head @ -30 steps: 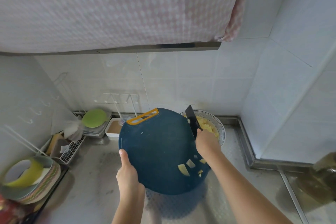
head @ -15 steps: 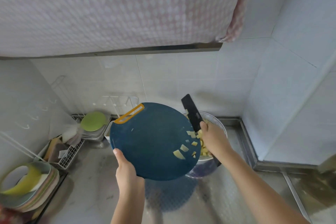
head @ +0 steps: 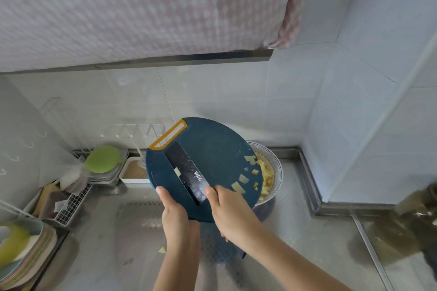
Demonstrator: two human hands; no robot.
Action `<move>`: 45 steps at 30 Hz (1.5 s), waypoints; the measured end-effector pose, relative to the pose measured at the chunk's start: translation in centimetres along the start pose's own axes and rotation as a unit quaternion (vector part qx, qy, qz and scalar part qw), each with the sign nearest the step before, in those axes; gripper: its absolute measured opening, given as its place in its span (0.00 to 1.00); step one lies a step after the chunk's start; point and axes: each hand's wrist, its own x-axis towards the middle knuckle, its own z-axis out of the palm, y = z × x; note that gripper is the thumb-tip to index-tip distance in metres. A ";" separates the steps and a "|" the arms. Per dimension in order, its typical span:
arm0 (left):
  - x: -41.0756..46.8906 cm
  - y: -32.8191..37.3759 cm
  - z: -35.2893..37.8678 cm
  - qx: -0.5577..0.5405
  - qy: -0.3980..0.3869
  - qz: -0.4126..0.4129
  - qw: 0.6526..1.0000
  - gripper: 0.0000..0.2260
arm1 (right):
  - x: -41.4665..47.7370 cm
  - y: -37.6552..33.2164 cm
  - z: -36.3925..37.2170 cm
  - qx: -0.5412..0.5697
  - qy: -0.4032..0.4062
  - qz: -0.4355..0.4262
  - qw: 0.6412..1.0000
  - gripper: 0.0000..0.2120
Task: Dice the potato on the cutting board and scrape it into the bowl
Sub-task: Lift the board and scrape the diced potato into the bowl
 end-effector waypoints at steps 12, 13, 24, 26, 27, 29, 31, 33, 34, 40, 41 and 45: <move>-0.1 0.3 0.4 0.039 0.044 0.034 0.998 0.24 | 2.4 7.2 -0.9 -0.052 0.114 0.069 0.990 0.21; 0.0 0.2 0.3 0.039 0.050 0.032 0.997 0.26 | 2.6 8.0 -1.2 -0.058 0.116 0.078 0.988 0.21; 0.3 0.2 -0.7 0.151 0.089 0.067 0.982 0.23 | 7.3 15.1 -3.8 -0.119 0.126 0.137 0.975 0.25; 0.4 0.5 -0.5 0.101 0.095 0.046 0.989 0.22 | 7.3 15.2 -3.9 -0.115 0.143 0.126 0.975 0.24; 0.4 0.5 -0.5 0.050 0.095 0.022 0.994 0.27 | 7.2 15.0 -4.1 -0.106 0.159 0.120 0.974 0.24; 0.1 0.6 -0.2 0.007 0.091 0.013 0.996 0.34 | 6.9 14.2 -4.5 -0.098 0.181 0.106 0.973 0.22; -0.1 0.5 -0.2 -0.001 0.100 0.017 0.995 0.34 | 6.1 12.9 -4.7 -0.083 0.166 0.080 0.979 0.20; -0.2 0.3 0.1 -0.005 0.109 0.014 0.994 0.33 | 4.8 11.3 -4.4 -0.030 0.118 0.062 0.991 0.18; -0.6 0.4 0.4 -0.008 0.105 0.011 0.994 0.32 | 4.2 10.7 -4.0 0.003 0.098 0.059 0.993 0.17; -2.0 0.4 1.0 -0.015 0.073 0.003 0.997 0.32 | 4.4 10.9 -1.8 0.062 0.112 0.076 0.989 0.20; -2.1 0.4 1.0 -0.010 0.070 0.009 0.997 0.32 | 4.7 11.1 -1.9 0.066 0.114 0.082 0.988 0.20; -2.0 0.1 0.3 -0.010 0.069 0.028 0.997 0.32 | 5.9 12.4 -4.0 0.007 0.134 0.103 0.986 0.20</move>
